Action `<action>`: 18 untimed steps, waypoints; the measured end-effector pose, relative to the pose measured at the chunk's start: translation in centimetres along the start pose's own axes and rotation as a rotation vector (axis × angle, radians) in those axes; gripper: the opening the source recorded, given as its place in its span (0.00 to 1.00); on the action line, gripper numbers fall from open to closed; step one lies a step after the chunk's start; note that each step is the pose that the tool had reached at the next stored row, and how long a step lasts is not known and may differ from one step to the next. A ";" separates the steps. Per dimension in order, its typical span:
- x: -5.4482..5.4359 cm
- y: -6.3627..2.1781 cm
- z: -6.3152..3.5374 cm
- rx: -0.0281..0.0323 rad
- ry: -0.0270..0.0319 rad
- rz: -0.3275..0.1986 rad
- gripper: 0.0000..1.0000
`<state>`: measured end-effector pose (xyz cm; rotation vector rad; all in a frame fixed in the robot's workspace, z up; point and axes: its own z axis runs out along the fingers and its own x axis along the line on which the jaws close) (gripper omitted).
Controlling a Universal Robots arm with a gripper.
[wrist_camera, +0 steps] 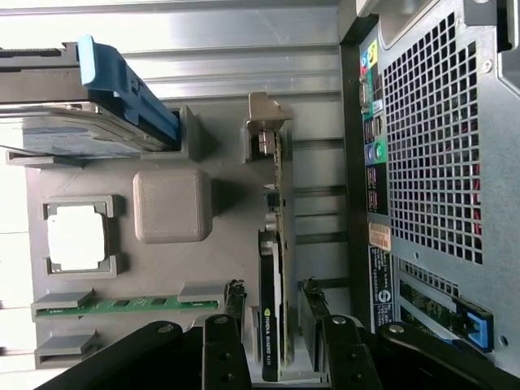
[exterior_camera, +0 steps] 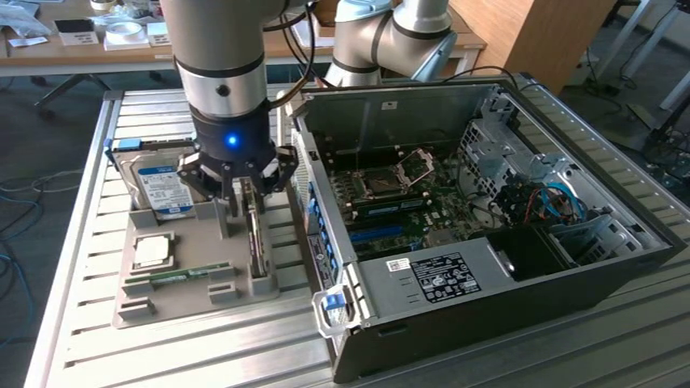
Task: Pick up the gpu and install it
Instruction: 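Pick up the gpu and move the gpu toward the slot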
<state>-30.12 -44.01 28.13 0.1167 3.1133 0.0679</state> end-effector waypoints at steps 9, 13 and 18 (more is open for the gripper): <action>0.0 -0.06 1.44 0.0000 0.0000 0.000 0.42; -0.2 -0.05 1.53 0.0001 0.0003 0.000 0.42; -0.2 -0.08 2.34 0.0001 0.0005 0.000 0.42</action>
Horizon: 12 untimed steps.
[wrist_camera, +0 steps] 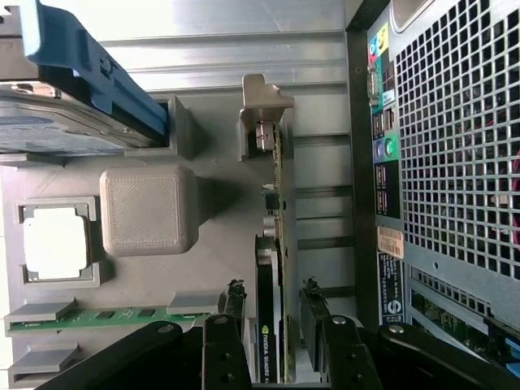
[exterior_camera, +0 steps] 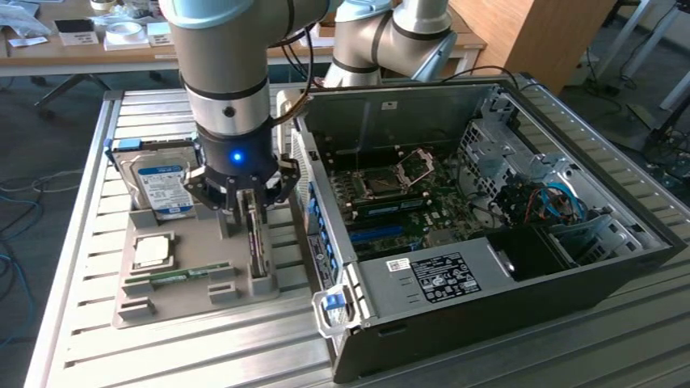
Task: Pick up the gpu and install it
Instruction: 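Pick up the gpu and move the gpu toward the slot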
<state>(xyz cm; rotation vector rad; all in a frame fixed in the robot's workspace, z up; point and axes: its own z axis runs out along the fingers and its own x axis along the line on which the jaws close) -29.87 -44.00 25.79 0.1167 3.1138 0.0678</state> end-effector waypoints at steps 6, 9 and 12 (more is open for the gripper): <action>0.0 -0.05 1.09 0.0001 0.0000 0.000 0.42; 0.0 -0.08 1.62 0.0000 0.0000 0.000 0.42; 0.0 -0.09 1.86 0.0003 0.0002 0.000 0.42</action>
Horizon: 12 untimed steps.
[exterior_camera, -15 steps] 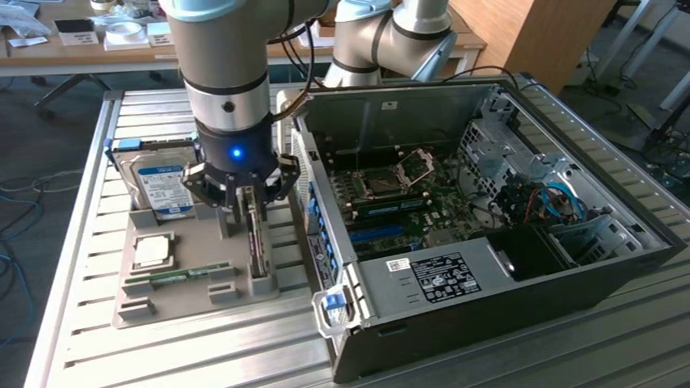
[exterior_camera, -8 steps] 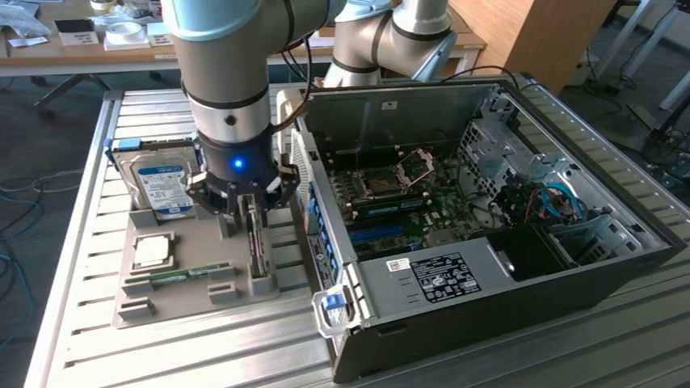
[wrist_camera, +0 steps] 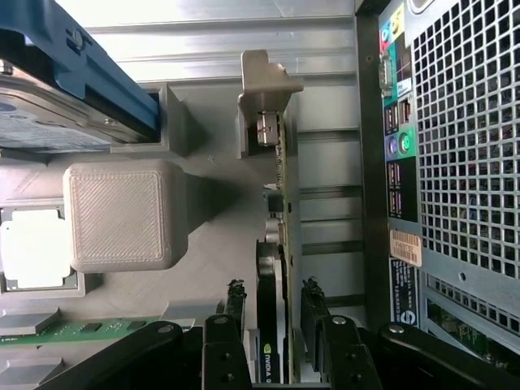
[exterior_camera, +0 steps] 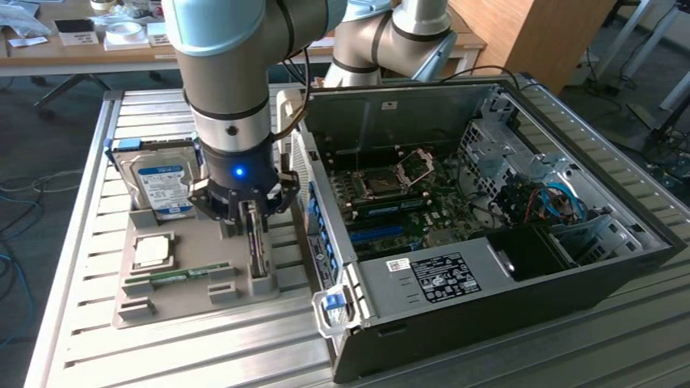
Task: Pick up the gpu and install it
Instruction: 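Pick up the gpu and move the gpu toward the slot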
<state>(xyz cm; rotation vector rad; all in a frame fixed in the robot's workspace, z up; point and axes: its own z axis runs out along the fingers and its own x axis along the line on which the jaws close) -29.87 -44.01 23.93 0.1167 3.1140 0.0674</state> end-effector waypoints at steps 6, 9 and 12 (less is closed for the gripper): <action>0.0 -0.04 0.11 -0.0004 -0.0003 0.000 0.42; 0.0 -0.14 0.14 -0.0001 -0.0002 0.000 0.42; 0.0 -0.23 0.19 -0.0003 -0.0003 0.000 0.42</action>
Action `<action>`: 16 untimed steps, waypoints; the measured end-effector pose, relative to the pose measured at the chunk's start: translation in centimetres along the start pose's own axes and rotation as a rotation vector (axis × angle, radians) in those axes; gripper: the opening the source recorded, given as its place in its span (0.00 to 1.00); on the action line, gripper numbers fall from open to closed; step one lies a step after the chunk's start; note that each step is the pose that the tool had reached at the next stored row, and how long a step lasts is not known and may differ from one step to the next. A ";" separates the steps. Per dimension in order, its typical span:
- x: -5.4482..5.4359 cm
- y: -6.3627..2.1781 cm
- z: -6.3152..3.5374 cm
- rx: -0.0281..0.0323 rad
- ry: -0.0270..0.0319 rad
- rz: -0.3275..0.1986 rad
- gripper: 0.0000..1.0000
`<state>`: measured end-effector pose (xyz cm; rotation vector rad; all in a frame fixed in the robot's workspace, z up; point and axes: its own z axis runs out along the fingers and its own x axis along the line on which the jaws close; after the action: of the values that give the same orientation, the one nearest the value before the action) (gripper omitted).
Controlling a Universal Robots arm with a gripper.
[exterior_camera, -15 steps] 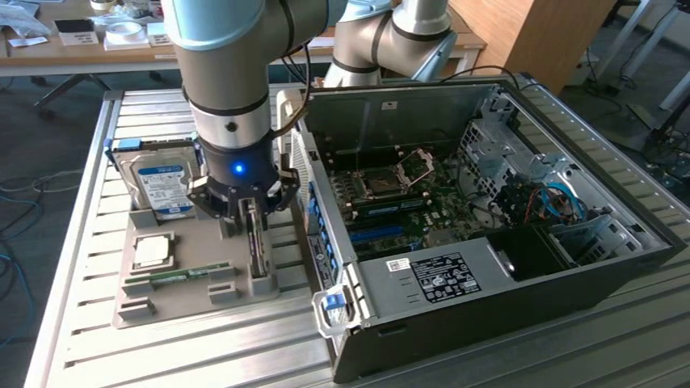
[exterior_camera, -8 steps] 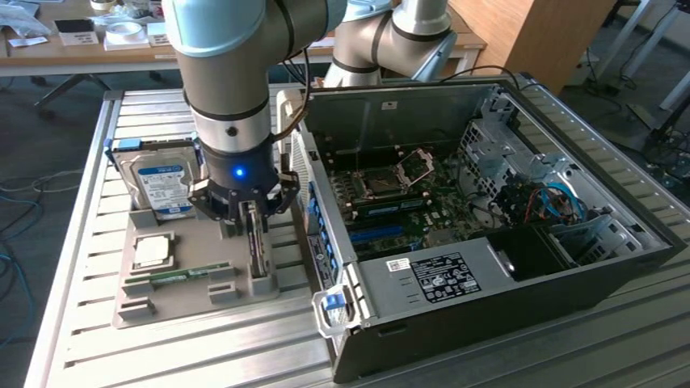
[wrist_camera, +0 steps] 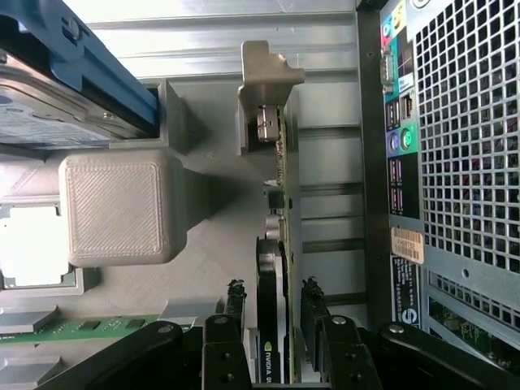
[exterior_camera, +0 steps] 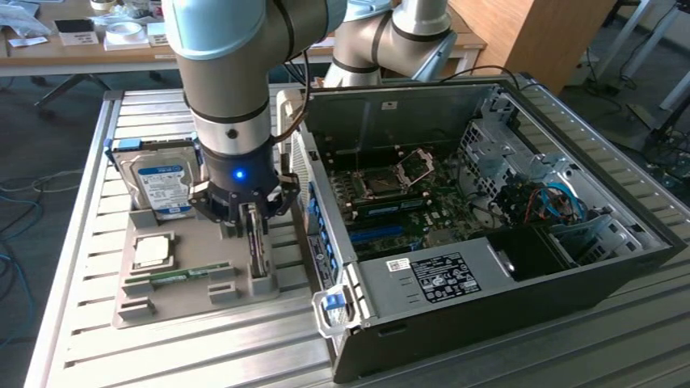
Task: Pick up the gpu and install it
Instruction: 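Pick up the gpu and move the gpu toward the slot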
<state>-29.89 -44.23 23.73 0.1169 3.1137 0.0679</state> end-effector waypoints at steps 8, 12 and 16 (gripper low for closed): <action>0.0 -0.29 0.08 0.0001 0.0001 0.000 0.42; 0.0 -0.37 0.09 0.0005 0.0002 0.000 0.42; 0.0 -0.37 0.10 0.0005 0.0001 0.000 0.42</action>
<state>-29.89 -44.60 23.62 0.1167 3.1138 0.0672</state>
